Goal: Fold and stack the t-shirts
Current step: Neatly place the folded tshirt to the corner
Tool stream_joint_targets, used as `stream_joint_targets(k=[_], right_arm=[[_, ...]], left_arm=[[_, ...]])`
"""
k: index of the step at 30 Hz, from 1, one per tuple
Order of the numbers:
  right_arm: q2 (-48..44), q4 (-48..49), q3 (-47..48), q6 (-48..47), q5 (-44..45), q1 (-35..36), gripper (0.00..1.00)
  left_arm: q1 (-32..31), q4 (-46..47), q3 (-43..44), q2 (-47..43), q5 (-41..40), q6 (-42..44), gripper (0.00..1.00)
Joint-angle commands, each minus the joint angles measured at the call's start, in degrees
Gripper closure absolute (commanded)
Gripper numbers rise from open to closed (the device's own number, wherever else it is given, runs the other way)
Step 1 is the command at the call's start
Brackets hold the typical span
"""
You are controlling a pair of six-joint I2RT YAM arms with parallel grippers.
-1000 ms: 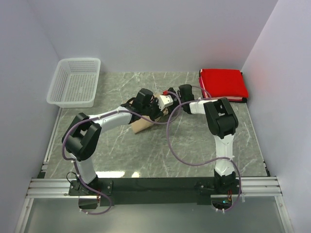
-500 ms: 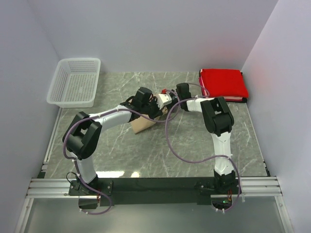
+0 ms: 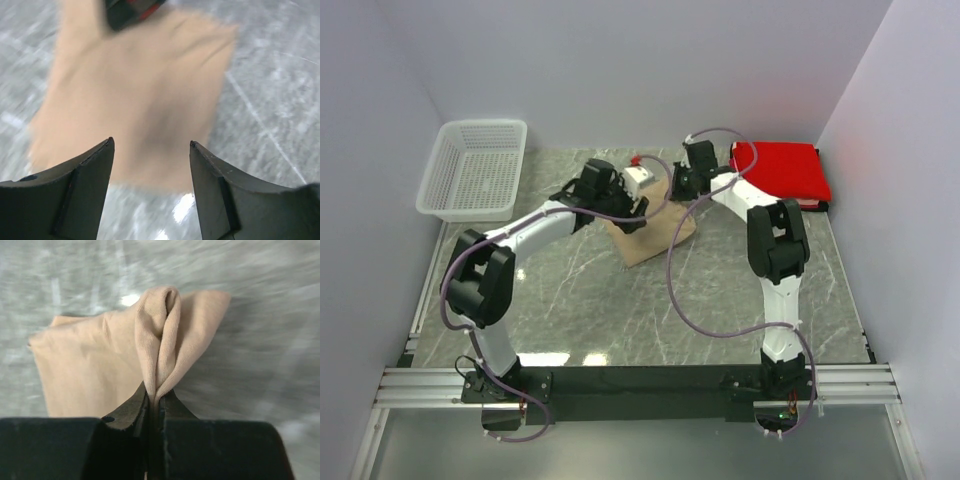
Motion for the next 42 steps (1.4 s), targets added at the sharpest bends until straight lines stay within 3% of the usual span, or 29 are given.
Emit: stream_joint_targets(k=[1, 5, 6, 9, 10, 14, 24, 42], right_arm=[[-5.0, -7.4, 4.6, -13.5, 7.9, -2.6, 1.00], [-5.9, -10.3, 7.6, -20.3, 12.1, -4.6, 1.00], [-6.4, -10.6, 8.3, -22.6, 12.9, -5.1, 1.00], [-6.6, -11.2, 11.1, -27.2, 14.8, -7.2, 1.00], [-6.6, -11.8, 11.9, -28.1, 15.2, -8.1, 1.00], [-4.9, -13.7, 17.8, -31.9, 17.2, -9.8, 1.00], [1.4, -20.8, 36.8, -38.3, 23.6, -11.1, 1.00], [-5.0, -22.1, 38.0, -43.6, 23.8, -11.5, 1.00]], left_arm=[[2.6, -3.9, 2.4, -4.0, -0.1, -2.2, 0.33], [4.5, -4.6, 1.5, -4.7, -0.9, -3.1, 0.32], [4.9, -4.8, 1.4, -4.8, -0.8, -3.0, 0.22], [5.2, -5.1, 0.6, -5.0, -1.1, -3.6, 0.21], [5.1, -5.0, 0.4, -5.1, -1.2, -3.7, 0.05], [5.2, -5.5, 0.1, -4.9, -2.3, -3.9, 0.01], [5.4, -6.1, 0.4, -3.1, -5.4, -5.4, 0.01], [5.3, -6.2, 1.8, -1.2, -3.5, -7.9, 0.01]])
